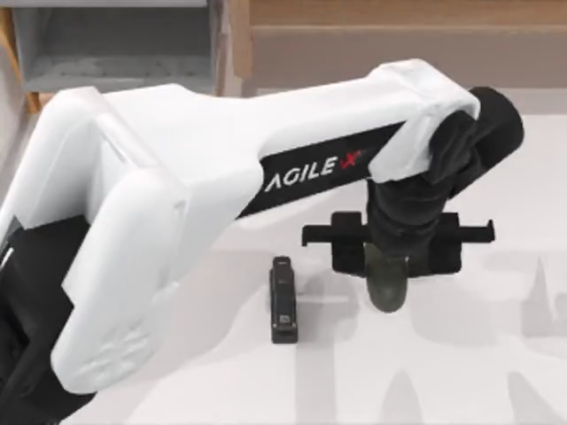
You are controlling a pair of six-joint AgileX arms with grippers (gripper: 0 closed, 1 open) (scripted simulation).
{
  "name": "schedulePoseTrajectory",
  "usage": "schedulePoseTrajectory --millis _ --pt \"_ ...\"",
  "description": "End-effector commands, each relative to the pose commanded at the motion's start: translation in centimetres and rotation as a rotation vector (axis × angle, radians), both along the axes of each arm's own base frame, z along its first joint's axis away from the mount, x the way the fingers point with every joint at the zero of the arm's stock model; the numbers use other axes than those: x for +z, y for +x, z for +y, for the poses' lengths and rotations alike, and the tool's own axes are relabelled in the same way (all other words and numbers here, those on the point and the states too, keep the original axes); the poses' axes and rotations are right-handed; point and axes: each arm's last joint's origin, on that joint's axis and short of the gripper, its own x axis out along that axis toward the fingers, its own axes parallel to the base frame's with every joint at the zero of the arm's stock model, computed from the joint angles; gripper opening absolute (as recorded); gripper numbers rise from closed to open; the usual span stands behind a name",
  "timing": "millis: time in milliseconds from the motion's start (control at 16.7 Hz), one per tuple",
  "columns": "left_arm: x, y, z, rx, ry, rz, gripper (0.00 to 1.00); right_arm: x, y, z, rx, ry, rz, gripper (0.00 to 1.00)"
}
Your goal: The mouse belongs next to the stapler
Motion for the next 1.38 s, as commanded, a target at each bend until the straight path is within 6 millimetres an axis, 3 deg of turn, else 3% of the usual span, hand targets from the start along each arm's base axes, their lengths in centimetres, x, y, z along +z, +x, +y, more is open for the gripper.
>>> schedulePoseTrajectory --millis 540,960,1200,1380 --pt "0.3 0.1 -0.1 -0.001 -0.026 -0.020 0.00 0.0 0.0 0.0 0.000 0.000 0.000 1.00" --pt "-2.6 -0.2 0.1 -0.002 0.028 0.032 0.00 0.0 0.0 0.0 0.000 0.000 0.000 1.00" --pt "-2.7 -0.2 0.1 -0.002 0.030 0.034 0.00 0.0 0.0 0.0 0.000 0.000 0.000 1.00" --pt "-2.7 -0.2 0.1 -0.002 0.030 0.034 0.23 0.0 0.0 0.0 0.000 0.000 0.000 1.00"
